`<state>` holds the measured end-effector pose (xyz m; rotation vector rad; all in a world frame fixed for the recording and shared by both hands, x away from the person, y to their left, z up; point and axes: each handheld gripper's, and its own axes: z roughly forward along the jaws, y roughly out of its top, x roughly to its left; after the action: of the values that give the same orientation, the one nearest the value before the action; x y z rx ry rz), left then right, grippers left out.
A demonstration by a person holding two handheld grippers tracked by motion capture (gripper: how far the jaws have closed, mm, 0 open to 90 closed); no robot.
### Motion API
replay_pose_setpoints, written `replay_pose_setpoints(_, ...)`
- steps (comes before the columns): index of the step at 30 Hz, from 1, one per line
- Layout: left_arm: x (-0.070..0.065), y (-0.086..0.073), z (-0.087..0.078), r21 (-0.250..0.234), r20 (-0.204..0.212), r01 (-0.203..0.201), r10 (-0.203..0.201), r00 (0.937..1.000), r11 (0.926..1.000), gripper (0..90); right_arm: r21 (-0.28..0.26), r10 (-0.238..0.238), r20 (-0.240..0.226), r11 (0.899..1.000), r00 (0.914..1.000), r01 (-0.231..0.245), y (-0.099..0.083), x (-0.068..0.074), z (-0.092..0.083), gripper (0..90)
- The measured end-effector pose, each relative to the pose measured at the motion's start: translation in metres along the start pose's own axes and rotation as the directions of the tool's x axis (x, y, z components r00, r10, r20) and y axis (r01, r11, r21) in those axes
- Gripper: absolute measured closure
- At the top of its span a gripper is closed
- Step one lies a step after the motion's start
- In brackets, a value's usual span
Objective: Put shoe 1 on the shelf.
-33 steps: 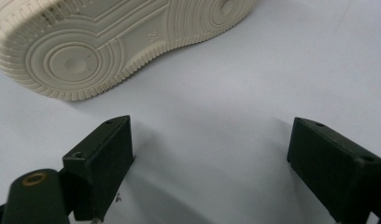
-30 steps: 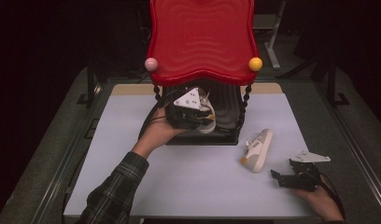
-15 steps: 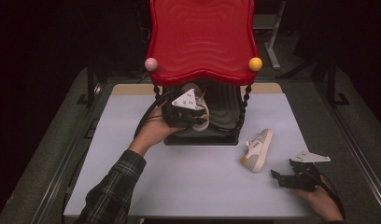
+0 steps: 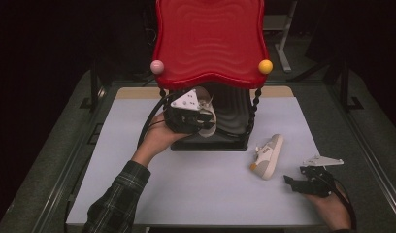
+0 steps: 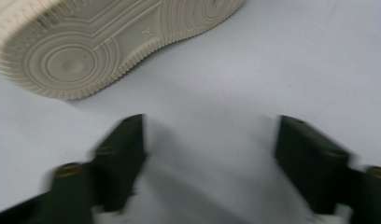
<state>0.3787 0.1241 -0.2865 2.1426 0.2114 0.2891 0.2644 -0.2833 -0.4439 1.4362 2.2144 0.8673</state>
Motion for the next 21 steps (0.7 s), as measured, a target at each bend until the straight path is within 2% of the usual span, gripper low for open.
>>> replay_pose_setpoints(2, -0.004, 0.001, -0.007, -0.005, -0.017, 0.003, -0.003, 0.9999, 1.0, 71.4, -0.035, 0.015, -0.021, 0.999, 0.9997, -0.016, 0.004, -0.001, -0.009, 53.2)
replay_pose_setpoints(5, -0.009, -0.001, -0.017, -0.017, -0.029, 0.025, -0.026, 0.9993, 0.9995, 79.6, -0.096, 0.003, -0.065, 0.995, 0.9979, -0.01, 0.013, 0.0, -0.022, 71.5)
replay_pose_setpoints(7, -0.011, -0.005, -0.022, -0.013, -0.037, 0.039, -0.039, 0.9985, 0.9992, 88.1, -0.148, -0.021, -0.118, 0.989, 0.9927, 0.004, 0.022, 0.005, -0.03, 80.6)
replay_pose_setpoints(9, -0.013, -0.01, -0.026, -0.013, -0.048, 0.057, -0.058, 0.9972, 0.9983, 90.0, -0.19, -0.067, -0.168, 0.981, 0.9835, 0.034, 0.033, 0.012, -0.034, 87.4)
replay_pose_setpoints(11, -0.014, -0.016, -0.029, -0.007, -0.067, 0.069, -0.069, 0.9954, 0.9976, 90.0, -0.227, -0.11, -0.208, 0.972, 0.972, 0.062, 0.045, 0.023, -0.034, 89.5)
replay_pose_setpoints(15, -0.017, -0.032, -0.03, -0.027, -0.099, 0.124, -0.126, 0.9871, 0.9919, 90.0, -0.277, -0.183, -0.282, 0.955, 0.9417, 0.102, 0.072, 0.047, -0.025, 89.6)
replay_pose_setpoints(19, -0.021, -0.046, -0.021, -0.021, -0.099, 0.144, -0.146, 0.9844, 0.9893, 90.0, -0.304, -0.238, -0.324, 0.943, 0.9157, 0.137, 0.1, 0.07, -0.01, 89.6)
replay_pose_setpoints(21, -0.023, -0.052, -0.015, -0.016, -0.086, 0.154, -0.155, 0.9841, 0.9879, 90.0, -0.315, -0.261, -0.338, 0.937, 0.9042, 0.153, 0.112, 0.08, -0.001, 89.7)
